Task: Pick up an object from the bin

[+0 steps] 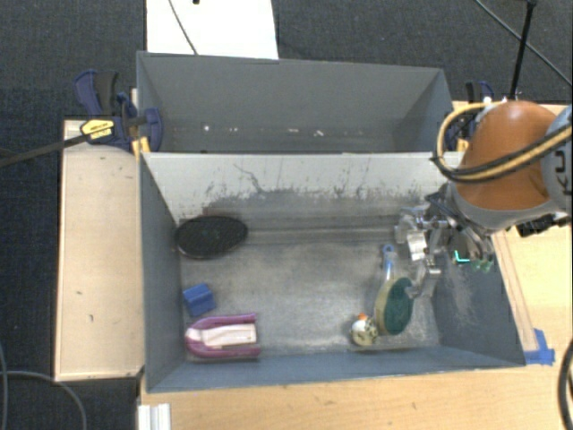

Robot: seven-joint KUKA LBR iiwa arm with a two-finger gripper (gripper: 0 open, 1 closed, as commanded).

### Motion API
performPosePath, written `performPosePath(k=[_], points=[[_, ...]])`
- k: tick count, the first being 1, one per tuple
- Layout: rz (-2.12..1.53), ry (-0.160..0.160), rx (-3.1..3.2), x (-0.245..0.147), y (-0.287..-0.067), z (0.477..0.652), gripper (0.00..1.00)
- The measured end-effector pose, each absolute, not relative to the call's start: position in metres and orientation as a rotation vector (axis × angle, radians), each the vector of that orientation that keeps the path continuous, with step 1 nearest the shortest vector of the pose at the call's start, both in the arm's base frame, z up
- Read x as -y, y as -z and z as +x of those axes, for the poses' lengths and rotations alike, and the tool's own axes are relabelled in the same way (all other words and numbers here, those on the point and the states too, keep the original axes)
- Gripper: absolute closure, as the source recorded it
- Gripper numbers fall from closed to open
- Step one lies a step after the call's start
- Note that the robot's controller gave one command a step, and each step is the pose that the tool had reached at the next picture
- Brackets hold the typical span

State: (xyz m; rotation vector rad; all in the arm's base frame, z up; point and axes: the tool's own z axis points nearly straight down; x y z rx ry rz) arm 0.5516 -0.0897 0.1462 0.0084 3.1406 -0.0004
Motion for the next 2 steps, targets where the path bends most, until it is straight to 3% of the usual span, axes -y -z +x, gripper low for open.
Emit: performPosePath(k=[1, 2], points=[[-0.347, 0.002, -3.113, 0.088, -0.0751, 0.506, 0.0], [-0.358, 0.001, -3.104, 0.0859, -0.0793, 0.5092, 1.0]])
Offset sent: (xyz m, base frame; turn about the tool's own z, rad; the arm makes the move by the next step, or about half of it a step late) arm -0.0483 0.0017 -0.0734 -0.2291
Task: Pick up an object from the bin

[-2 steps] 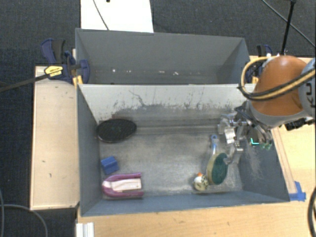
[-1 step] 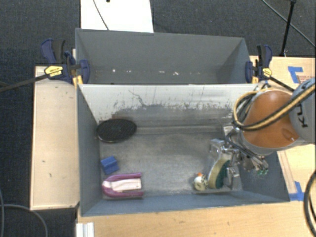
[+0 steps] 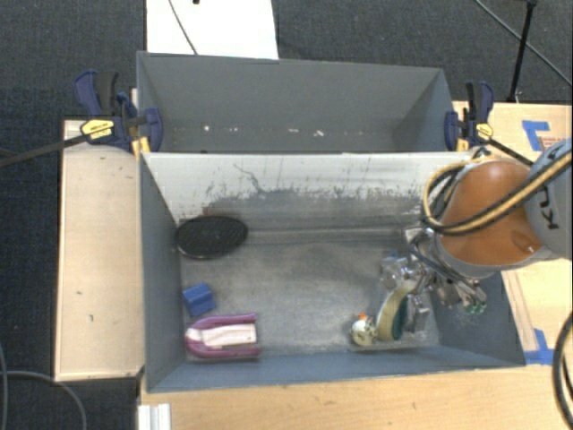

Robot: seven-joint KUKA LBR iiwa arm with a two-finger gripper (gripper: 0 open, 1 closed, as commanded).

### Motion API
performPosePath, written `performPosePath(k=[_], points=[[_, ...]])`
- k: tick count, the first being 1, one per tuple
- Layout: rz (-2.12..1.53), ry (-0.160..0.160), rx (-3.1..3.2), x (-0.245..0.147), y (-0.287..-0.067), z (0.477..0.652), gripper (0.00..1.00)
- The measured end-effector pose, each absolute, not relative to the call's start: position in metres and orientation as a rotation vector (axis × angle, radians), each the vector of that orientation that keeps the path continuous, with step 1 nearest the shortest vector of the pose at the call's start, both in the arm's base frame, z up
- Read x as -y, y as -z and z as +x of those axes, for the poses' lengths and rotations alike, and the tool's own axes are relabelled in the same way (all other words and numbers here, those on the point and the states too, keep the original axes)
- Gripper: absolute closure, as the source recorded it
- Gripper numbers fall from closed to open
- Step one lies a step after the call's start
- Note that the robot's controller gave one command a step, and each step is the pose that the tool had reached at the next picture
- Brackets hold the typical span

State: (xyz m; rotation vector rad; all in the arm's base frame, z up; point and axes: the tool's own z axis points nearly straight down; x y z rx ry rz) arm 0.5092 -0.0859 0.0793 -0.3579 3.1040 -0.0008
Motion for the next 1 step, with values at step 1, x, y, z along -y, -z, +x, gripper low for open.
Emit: performPosePath(k=[1], points=[[-0.395, 0.007, -3.105, 0.1094, -0.1636, 0.5332, 1.0]])
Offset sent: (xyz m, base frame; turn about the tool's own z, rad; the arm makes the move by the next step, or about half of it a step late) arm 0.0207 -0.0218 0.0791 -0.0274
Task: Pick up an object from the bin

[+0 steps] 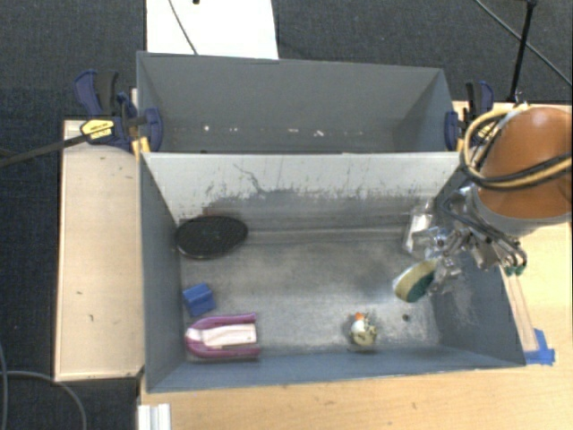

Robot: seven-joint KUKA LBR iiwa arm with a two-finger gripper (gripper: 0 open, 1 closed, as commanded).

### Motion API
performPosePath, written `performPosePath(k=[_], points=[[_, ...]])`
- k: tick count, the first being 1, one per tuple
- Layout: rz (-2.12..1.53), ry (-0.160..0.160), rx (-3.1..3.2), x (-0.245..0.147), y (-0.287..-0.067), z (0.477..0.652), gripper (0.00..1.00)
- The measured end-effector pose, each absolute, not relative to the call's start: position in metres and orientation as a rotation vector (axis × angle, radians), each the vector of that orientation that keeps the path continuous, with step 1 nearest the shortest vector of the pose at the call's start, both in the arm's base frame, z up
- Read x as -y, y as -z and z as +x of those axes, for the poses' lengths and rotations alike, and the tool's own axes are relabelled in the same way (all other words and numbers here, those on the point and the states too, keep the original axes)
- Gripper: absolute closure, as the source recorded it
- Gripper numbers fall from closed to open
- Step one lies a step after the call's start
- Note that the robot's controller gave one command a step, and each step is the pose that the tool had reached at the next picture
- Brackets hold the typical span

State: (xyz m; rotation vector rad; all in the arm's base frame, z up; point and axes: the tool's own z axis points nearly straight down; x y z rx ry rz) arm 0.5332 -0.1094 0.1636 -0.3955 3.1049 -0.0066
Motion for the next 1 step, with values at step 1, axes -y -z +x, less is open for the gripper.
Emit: performPosePath(k=[1], points=[[-0.358, 0.006, -3.11, 0.1121, -0.2596, 0.5418, 1.0]])
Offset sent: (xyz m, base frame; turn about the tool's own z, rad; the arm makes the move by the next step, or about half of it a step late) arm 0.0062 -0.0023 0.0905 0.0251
